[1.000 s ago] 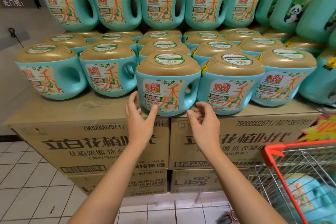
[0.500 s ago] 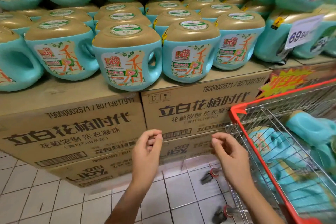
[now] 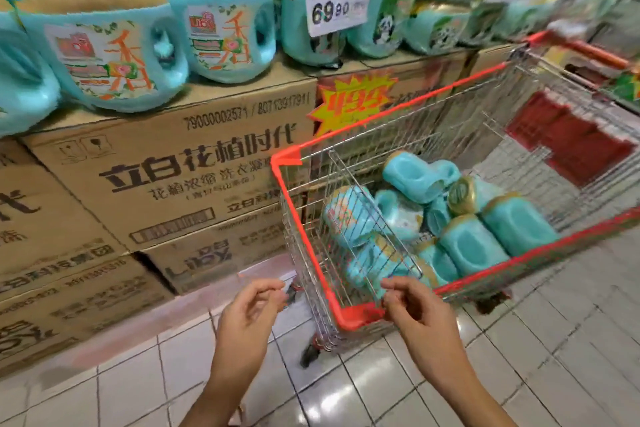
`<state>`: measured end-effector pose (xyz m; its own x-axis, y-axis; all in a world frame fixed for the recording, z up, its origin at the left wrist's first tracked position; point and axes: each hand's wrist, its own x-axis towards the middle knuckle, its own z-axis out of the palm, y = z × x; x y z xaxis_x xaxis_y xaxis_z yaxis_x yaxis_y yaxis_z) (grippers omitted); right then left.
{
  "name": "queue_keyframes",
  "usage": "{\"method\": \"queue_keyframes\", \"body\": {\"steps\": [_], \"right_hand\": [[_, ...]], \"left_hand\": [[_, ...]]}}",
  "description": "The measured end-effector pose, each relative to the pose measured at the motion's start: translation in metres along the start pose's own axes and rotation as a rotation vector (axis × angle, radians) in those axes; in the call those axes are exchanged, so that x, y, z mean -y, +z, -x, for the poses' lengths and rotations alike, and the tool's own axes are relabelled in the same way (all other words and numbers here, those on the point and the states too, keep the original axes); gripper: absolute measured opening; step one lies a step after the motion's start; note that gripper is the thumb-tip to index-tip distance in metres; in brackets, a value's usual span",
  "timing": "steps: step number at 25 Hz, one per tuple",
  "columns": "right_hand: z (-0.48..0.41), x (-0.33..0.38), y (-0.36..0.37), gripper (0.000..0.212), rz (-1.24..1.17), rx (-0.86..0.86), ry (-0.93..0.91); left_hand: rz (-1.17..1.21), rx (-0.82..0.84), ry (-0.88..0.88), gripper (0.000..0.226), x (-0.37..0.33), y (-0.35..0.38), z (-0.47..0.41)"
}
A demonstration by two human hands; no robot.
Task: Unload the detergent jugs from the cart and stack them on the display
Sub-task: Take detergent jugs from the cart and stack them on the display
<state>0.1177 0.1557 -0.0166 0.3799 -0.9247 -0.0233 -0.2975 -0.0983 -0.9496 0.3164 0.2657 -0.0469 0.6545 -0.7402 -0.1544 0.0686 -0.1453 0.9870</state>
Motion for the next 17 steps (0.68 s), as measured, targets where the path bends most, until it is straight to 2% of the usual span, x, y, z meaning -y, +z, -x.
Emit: {"method": "queue_keyframes", "body": {"steps": [9, 12, 17], "right_hand": [[-0.043, -0.029, -0.134, 0.024, 0.013, -0.131, 0.071], [-0.1, -0.034, -0.164, 0.027, 0.054, -0.154, 0.062], [-0.246, -0.056, -0.205, 0.014, 0.265, -0.179, 0.016]], "left_hand": [[0.013, 0.206, 0.044, 0.02, -0.023, 0.154, -0.019], [0.011, 0.22, 0.064, 0.017, -0.036, 0.199, -0.062], [-0.13, 0.213, 0.103, 0.017, -0.051, 0.283, -0.174]]}}
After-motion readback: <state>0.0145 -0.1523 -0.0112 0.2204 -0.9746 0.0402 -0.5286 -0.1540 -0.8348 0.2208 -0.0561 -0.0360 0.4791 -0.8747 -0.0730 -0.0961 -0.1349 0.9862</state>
